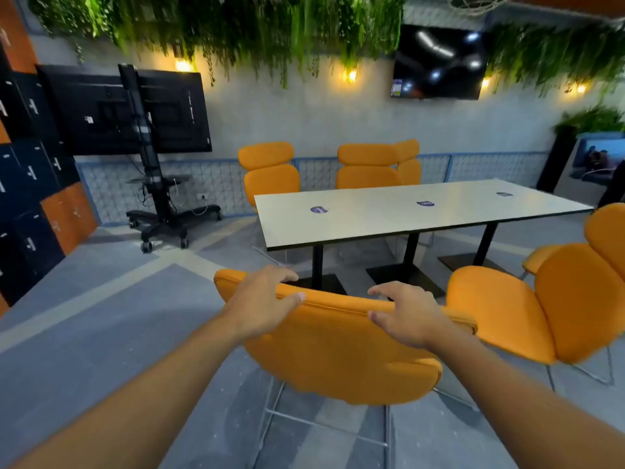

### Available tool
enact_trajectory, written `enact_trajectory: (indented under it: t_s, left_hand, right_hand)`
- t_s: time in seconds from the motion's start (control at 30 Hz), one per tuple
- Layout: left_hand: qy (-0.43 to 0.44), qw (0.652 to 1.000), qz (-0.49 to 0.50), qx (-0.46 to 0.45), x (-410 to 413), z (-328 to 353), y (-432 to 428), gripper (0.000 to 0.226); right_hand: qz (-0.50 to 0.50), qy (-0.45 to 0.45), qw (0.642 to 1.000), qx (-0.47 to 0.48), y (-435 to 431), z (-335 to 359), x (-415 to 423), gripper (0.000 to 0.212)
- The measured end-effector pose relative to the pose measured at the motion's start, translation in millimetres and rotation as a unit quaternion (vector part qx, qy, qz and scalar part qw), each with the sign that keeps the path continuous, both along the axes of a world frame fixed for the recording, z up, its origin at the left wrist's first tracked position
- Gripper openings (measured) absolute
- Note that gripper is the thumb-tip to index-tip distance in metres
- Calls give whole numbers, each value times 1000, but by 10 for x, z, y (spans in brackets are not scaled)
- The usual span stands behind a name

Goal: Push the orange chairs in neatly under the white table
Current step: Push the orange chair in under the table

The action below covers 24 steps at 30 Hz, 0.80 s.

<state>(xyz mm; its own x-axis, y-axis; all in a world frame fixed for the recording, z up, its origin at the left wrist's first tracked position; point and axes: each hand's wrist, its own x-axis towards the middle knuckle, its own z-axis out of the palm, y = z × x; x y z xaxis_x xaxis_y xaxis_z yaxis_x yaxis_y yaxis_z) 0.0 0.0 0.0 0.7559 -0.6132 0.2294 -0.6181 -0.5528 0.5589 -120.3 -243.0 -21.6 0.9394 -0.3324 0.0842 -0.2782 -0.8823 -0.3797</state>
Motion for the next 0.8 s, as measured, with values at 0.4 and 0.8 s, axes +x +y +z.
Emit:
enact_trajectory:
  t_s: [0.4,0.8]
  left_hand:
    - [7,983,0,184,466,-660,-483,86]
    - [-70,958,41,276,992,-985,-879,93]
  right_hand:
    - [-59,20,993,-98,-380,-677,408,71]
    - [-54,32,973,-223,-654,-853,715,93]
